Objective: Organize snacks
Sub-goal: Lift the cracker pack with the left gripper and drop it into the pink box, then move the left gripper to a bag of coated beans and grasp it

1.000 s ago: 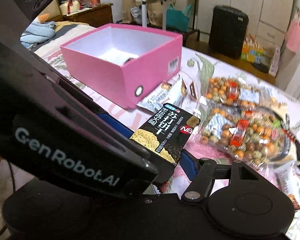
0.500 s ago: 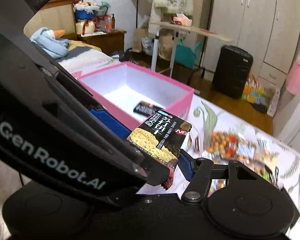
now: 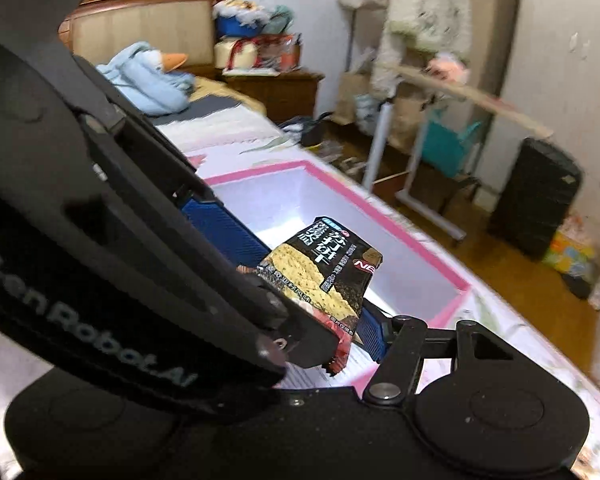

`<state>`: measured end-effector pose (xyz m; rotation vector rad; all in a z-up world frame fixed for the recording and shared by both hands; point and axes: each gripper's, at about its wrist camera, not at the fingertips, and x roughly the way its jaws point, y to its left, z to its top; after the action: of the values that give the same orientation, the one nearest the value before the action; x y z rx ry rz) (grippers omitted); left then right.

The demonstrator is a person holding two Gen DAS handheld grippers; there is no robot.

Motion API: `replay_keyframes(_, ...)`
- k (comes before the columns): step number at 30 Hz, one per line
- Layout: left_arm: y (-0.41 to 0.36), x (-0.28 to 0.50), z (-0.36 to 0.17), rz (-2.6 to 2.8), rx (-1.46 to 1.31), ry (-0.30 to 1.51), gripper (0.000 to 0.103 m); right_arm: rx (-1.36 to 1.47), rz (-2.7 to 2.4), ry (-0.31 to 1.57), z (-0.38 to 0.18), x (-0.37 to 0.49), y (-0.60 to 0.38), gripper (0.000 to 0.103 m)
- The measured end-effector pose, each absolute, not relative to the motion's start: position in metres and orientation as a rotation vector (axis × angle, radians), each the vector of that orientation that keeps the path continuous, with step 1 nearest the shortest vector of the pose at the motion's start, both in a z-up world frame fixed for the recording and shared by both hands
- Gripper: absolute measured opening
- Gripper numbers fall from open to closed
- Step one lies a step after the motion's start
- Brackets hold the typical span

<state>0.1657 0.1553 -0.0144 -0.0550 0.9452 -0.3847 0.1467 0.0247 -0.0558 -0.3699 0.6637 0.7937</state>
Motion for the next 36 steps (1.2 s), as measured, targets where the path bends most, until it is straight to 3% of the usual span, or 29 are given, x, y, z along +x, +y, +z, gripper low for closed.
replay_keyframes(7, 0.188, 0.218, -0.065, -0.353, -0.247, 1.092, 0.048, -0.438, 0.874, 0.795, -0.085, 0.198, 0.05, 0.067)
replay_keyframes(12, 0.195, 0.223, -0.091, -0.292, -0.352, 1.139, 0.052, -0.441, 0.821, 0.856, -0.089, 0.204, 0.054, 0.074)
replay_keyframes(27, 0.175, 0.154, -0.007, -0.294, -0.222, 0.996, 0.062, -0.172, 0.632, 0.839, -0.017, 0.143, -0.062, 0.079)
replay_keyframes(30, 0.159, 0.14, 0.01, -0.327, -0.154, 0.996, 0.062, -0.198, 0.603, 0.85, -0.008, 0.126, -0.086, 0.086)
replay_keyframes(36, 0.122, 0.117, 0.034, -0.421, -0.087, 1.001, 0.062, -0.286, 0.522, 0.884, 0.013, 0.105, -0.127, 0.087)
